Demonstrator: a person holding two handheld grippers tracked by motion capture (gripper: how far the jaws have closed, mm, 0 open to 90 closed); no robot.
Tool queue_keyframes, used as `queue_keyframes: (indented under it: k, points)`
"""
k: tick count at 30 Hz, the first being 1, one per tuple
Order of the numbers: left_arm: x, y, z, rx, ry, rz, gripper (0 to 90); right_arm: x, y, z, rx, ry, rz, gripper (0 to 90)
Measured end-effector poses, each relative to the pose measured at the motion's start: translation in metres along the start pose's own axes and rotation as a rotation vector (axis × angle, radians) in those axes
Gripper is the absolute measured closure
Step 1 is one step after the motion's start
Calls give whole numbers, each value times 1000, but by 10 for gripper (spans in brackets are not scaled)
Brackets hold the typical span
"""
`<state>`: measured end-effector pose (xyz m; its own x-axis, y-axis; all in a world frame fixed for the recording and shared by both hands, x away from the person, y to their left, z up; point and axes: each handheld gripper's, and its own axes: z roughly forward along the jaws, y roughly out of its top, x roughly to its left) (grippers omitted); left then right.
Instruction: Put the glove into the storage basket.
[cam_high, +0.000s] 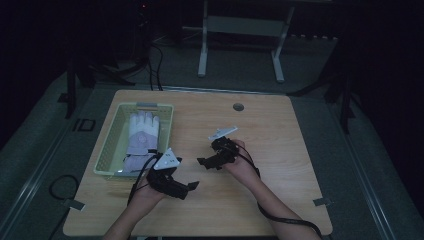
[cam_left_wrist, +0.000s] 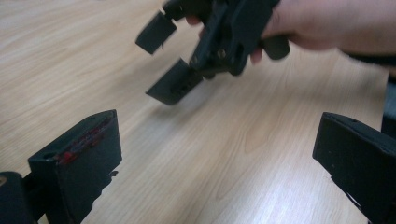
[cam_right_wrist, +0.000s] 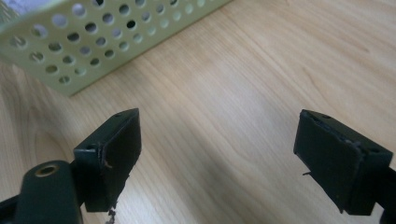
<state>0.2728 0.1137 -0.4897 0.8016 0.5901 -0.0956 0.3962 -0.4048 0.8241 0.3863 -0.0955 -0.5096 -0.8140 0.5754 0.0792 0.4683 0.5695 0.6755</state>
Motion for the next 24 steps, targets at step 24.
queue_keyframes:
  k: [24]
  points:
    - [-14, -43, 43, 16, -52, -20, 11, -9, -54, -2, -63, -25, 2, 146]
